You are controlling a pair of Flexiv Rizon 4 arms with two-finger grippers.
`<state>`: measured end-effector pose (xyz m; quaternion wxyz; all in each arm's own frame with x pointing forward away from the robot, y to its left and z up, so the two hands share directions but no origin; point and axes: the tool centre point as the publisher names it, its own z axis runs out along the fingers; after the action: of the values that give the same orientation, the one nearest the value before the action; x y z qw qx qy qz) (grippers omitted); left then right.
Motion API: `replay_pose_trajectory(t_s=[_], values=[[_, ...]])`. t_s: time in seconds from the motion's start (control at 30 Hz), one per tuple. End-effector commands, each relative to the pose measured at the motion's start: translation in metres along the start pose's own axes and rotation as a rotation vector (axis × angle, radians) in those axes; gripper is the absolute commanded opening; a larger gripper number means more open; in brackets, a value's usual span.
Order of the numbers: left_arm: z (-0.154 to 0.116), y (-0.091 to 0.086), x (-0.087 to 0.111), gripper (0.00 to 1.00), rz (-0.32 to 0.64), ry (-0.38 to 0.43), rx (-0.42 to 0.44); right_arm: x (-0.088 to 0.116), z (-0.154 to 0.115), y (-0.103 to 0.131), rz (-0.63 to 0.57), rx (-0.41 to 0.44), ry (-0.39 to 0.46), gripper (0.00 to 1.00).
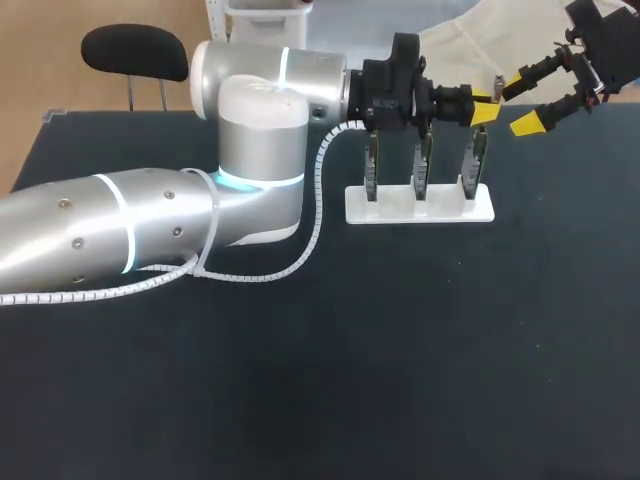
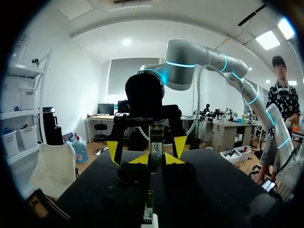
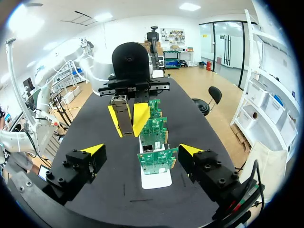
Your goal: Pick up the optical module with the left hand, and insert it into the network port with the right hand.
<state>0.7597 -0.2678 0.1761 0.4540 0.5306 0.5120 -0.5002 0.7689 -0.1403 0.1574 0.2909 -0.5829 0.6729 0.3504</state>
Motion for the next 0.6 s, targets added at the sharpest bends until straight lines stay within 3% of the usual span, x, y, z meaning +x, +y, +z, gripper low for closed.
replay_pose_trajectory(t_s=[0.03, 0.6], values=[[-0.0002, 0.0036, 0.001, 0.0, 0.0, 0.005, 0.004, 0.0003, 0.0002, 0.0022, -0.001, 0.005, 0.0, 1.0], [-0.0009, 0.0123, 0.0005, 0.0, -0.005, 0.043, 0.017, 0.0003, 0.0002, 0.0022, -0.001, 0.005, 0.0, 1.0]])
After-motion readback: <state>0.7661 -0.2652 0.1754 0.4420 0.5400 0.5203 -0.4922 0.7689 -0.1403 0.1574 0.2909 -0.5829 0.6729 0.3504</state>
